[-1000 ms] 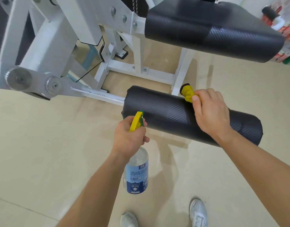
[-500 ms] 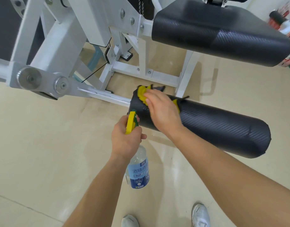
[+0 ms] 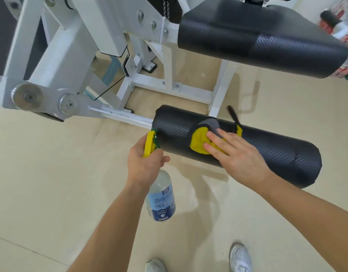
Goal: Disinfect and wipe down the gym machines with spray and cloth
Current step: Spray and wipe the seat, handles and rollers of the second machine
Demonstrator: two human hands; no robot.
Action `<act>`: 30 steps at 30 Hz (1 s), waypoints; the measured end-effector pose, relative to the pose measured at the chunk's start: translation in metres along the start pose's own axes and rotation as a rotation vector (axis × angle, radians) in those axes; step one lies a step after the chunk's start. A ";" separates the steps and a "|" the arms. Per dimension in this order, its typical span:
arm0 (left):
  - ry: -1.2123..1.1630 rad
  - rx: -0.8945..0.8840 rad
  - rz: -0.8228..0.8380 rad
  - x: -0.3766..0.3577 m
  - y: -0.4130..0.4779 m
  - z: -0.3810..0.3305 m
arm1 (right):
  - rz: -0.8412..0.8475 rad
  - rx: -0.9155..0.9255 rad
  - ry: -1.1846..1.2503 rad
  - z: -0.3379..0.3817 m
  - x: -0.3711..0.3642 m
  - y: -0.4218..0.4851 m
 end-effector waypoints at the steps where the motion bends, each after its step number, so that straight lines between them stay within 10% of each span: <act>1: -0.004 0.001 0.004 -0.001 0.000 0.000 | 0.003 -0.013 -0.006 -0.004 0.003 -0.007; 15: 0.036 -0.079 -0.044 0.023 -0.003 0.004 | 0.024 0.062 0.125 0.091 -0.033 0.158; 30: 0.089 -0.026 0.187 -0.108 -0.070 0.013 | 0.027 -0.022 -0.077 -0.047 0.024 -0.118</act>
Point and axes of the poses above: each hand's wrist, its own y-axis towards the middle knuckle, its own x-axis out of the back of the hand, z = x × y, the point moved 7 cm from there along y, towards the middle knuckle, and after that the axes turned 3 degrees about y, right-handed, at the moved point
